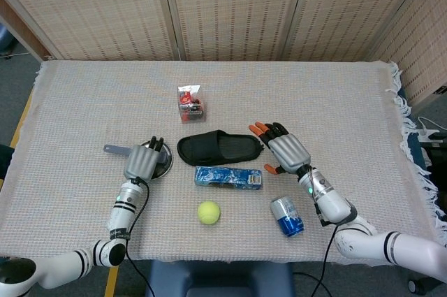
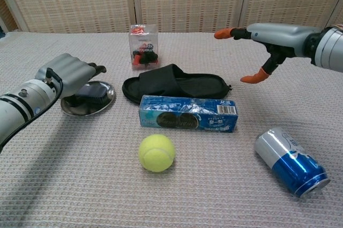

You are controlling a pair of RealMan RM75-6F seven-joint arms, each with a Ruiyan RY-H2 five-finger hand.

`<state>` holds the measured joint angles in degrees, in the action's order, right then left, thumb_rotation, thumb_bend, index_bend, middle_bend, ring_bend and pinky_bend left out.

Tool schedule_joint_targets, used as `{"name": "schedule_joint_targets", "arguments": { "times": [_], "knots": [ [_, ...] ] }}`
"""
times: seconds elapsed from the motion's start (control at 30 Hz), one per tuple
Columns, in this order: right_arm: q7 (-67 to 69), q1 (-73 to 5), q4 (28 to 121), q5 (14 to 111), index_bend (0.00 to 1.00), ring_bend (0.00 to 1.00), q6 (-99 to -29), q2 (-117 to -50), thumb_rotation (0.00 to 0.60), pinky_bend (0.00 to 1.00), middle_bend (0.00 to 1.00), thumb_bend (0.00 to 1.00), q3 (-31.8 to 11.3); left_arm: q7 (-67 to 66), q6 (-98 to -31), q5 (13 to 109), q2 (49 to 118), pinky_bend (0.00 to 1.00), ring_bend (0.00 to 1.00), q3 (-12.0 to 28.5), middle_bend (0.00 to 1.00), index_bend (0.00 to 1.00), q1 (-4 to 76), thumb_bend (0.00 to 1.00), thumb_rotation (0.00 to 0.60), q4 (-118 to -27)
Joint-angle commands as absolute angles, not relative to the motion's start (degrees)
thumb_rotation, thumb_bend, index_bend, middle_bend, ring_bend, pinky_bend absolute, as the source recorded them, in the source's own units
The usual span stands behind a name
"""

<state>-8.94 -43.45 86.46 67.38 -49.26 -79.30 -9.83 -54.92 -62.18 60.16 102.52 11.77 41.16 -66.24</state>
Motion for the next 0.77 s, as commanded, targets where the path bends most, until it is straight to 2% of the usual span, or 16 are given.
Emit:
{"name": "schedule_joint_targets", "arguments": {
  "times": [0.03, 0.1, 0.13, 0.17, 0.23, 0.27, 0.3, 0.4, 0.5, 0.67, 0.77],
  "knots": [
    [-9.5, -41.3, 88.7, 69.0, 0.0, 0.0, -52.2, -77.1, 0.6, 0.0, 0.0, 0.19, -8.5, -51.5, -66.2, 63.3, 95.6, 1.0, 0.78, 11.5, 0.1, 0.07, 39.1, 0.38, 0.6, -78.5],
    [-11.2, -38.2, 91.0, 72.3, 0.0, 0.0, -56.2, -74.5, 0.6, 0.0, 0.0, 0.19, -5.7, -45.7, -67.1, 67.0, 90.0, 0.9, 0.53, 10.4, 0.05, 0.05, 37.2, 0.37, 0.6, -85.0],
    [-12.1, -36.5, 92.2, 74.0, 0.0, 0.0, -58.5, -73.2, 0.6, 0.0, 0.0, 0.18, -4.2, -41.8, -67.2, 68.6, 87.3, 0.75, 0.35, 9.7, 0.02, 0.03, 36.1, 0.37, 0.6, -87.9],
    [-13.1, -33.8, 93.7, 76.5, 0.0, 0.0, -62.1, -71.6, 0.6, 0.0, 0.0, 0.18, -2.0, -35.0, -66.8, 71.0, 83.3, 0.52, 0.16, 8.3, 0.0, 0.02, 34.3, 0.37, 0.6, -91.7],
    [-14.3, -29.2, 95.0, 80.3, 0.0, 0.0, -67.7, -69.6, 0.6, 0.0, 0.0, 0.17, 1.6, -21.0, -66.9, 76.0, 77.1, 0.25, 0.02, 5.6, 0.0, 0.0, 31.1, 0.37, 0.6, -96.6],
    [-15.3, -26.2, 94.8, 82.9, 0.0, 0.0, -71.3, -68.7, 0.6, 0.0, 0.0, 0.17, 4.3, -11.3, -68.7, 80.9, 73.7, 0.14, 0.0, 3.3, 0.0, 0.0, 28.7, 0.36, 0.6, -97.7],
    [-16.5, -23.8, 93.6, 84.8, 0.0, 0.0, -74.2, -68.6, 0.6, 0.0, 0.0, 0.17, 6.1, -4.7, -71.5, 85.4, 72.1, 0.08, 0.0, 1.5, 0.0, 0.0, 26.8, 0.36, 0.6, -96.6],
    [-19.8, -16.0, 88.7, 88.0, 0.0, 0.0, -81.6, -69.6, 0.6, 0.0, 0.0, 0.16, 10.9, 4.8, -81.1, 93.4, 70.8, 0.04, 0.0, -4.1, 0.0, 0.0, 20.2, 0.34, 0.6, -86.8],
    [-16.9, -10.3, 87.5, 87.0, 0.0, 0.0, -86.5, -70.1, 0.6, 0.0, 0.0, 0.15, 12.1, 2.4, -83.3, 90.0, 71.0, 0.04, 0.0, -6.6, 0.0, 0.0, 14.5, 0.34, 0.6, -82.6],
    [-14.9, -8.7, 87.9, 89.5, 0.0, 0.0, -90.0, -69.1, 0.6, 0.0, 0.0, 0.15, 10.5, -6.7, -85.0, 88.0, 73.0, 0.03, 0.0, -7.2, 0.0, 0.0, 10.5, 0.3, 0.6, -81.5],
    [-12.6, -8.2, 88.8, 89.8, 0.0, 0.0, -89.6, -68.4, 0.6, 0.0, 0.0, 0.14, 10.1, -8.8, -86.5, 88.6, 73.5, 0.05, 0.0, -6.6, 0.0, 0.0, 9.7, 0.3, 0.6, -82.2]
  ]
}}
